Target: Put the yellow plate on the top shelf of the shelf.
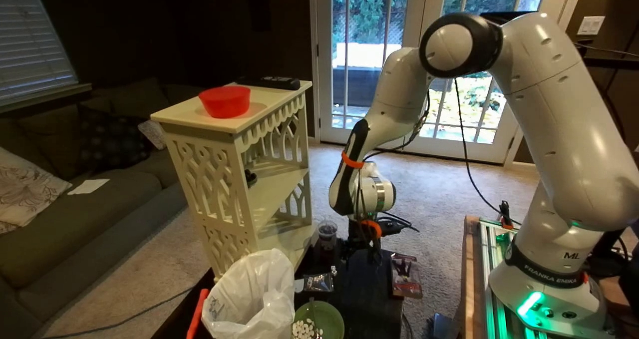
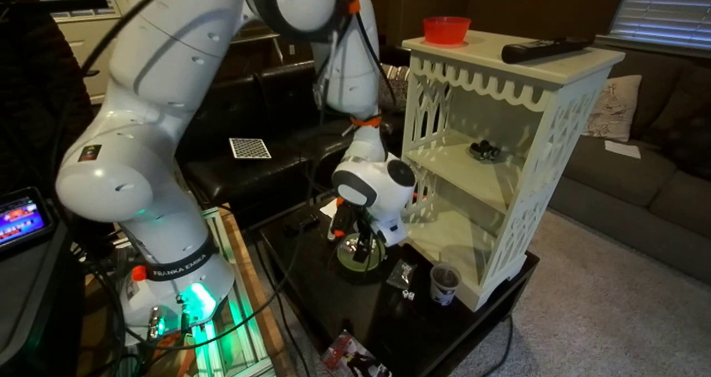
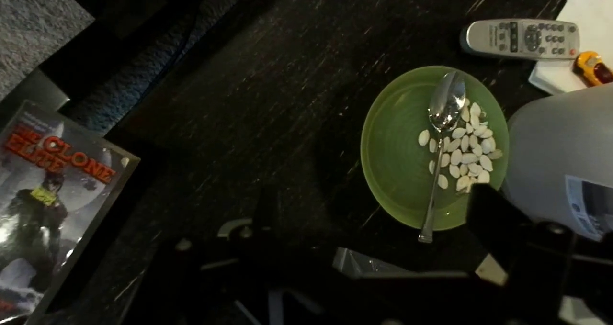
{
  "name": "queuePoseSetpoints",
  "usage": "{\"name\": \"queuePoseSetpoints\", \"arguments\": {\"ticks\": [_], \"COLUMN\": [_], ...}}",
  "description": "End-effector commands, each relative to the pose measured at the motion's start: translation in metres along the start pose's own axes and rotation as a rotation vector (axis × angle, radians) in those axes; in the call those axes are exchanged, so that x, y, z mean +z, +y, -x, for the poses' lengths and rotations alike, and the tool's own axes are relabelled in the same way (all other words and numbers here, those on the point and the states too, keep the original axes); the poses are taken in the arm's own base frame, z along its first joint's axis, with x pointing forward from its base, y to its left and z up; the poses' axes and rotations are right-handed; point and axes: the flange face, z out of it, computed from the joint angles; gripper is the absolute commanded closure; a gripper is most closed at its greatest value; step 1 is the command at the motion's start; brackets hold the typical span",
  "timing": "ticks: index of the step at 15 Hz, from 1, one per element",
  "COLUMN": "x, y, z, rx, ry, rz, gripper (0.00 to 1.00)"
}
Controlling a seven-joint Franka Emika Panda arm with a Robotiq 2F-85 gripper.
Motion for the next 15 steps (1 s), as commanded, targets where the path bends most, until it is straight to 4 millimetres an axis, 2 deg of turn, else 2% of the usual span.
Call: {"name": "queuePoseSetpoints", "arguments": {"ticks": [1,2,4,5,8,12,13,15], "x": [0.068,0.079,0.096,0.081,0.096,0.101,0.1,0.101], "y": [-0.002,-0.006,0.005,-0.003,0.014,-0.007,-0.012,-0.024], "z": [-0.015,-0.021,-0.013,-0.006,-0.013,-0.022,-0.019,0.004], "rx": [-0.014,-0.019,-0.09,-0.065,-0.078,0.102,0.137,0.201], "ry": [0.026,0.008,-0.024,-0.025,-0.04,0.093,0.135,0.197], "rz": [-0.126,-0.199,-0.252,-0.178,-0.243,-0.19,-0.166,-0.095], "gripper": [0.0,0.0,0.0,0.0,0.0,0.0,0.0,0.0]}}
